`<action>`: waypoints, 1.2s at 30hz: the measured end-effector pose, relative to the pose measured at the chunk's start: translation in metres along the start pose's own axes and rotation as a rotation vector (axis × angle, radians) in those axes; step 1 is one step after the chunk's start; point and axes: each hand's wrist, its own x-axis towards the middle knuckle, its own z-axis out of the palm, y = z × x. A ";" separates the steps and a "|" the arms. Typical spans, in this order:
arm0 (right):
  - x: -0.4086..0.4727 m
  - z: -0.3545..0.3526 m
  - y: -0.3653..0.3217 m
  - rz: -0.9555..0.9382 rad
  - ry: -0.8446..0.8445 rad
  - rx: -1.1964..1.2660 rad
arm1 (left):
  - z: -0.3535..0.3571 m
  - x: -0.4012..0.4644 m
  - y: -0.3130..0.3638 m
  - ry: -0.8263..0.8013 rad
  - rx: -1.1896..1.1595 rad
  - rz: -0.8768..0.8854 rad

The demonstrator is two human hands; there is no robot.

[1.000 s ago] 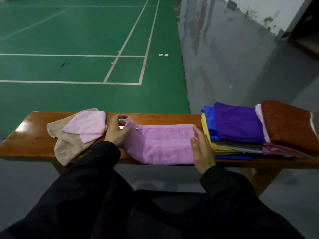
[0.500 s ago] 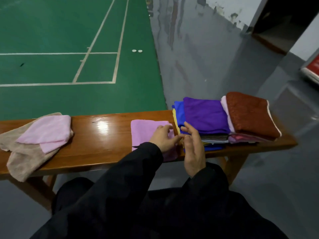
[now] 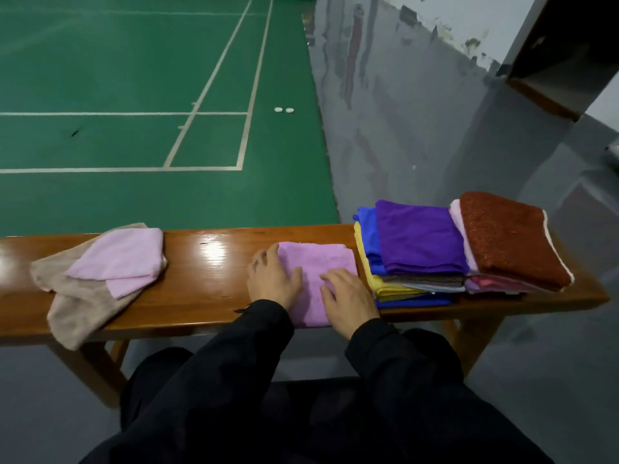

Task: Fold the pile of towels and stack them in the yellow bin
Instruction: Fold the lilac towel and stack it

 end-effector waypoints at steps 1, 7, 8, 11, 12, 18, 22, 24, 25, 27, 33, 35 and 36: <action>0.009 -0.006 -0.005 0.024 0.017 -0.003 | -0.002 0.007 0.004 0.006 0.069 0.089; 0.079 -0.034 -0.021 0.083 -0.201 -0.474 | -0.001 0.041 0.001 -0.282 0.183 0.171; 0.086 -0.037 -0.023 0.105 -0.259 -0.517 | 0.001 0.038 -0.006 -0.267 0.164 0.168; 0.099 -0.038 -0.024 0.077 -0.294 -0.587 | 0.003 0.036 -0.016 -0.237 0.064 0.164; 0.101 -0.040 -0.025 0.074 -0.292 -0.586 | 0.003 0.037 -0.017 -0.236 0.036 0.168; 0.114 -0.057 -0.032 0.176 -0.344 -0.426 | 0.004 0.039 -0.028 -0.218 -0.072 0.208; 0.119 -0.057 -0.029 0.153 -0.265 -0.470 | 0.005 0.038 -0.029 -0.200 -0.100 0.207; 0.117 -0.049 -0.026 0.134 -0.227 -0.510 | 0.006 0.038 -0.030 -0.197 -0.115 0.199; 0.114 -0.044 -0.026 0.090 -0.176 -0.549 | 0.006 0.037 -0.030 -0.202 -0.125 0.196; 0.106 -0.032 -0.027 -0.102 -0.032 -0.594 | 0.003 0.037 -0.031 -0.214 -0.157 0.190; 0.066 0.008 -0.016 -0.164 -0.241 -0.405 | 0.001 0.015 -0.023 -0.058 -0.100 -0.017; 0.060 0.011 -0.009 -0.128 -0.212 -0.370 | -0.001 -0.006 -0.015 -0.006 0.075 -0.184; 0.056 0.012 -0.006 -0.132 -0.247 -0.379 | 0.000 -0.014 -0.011 -0.034 0.172 -0.214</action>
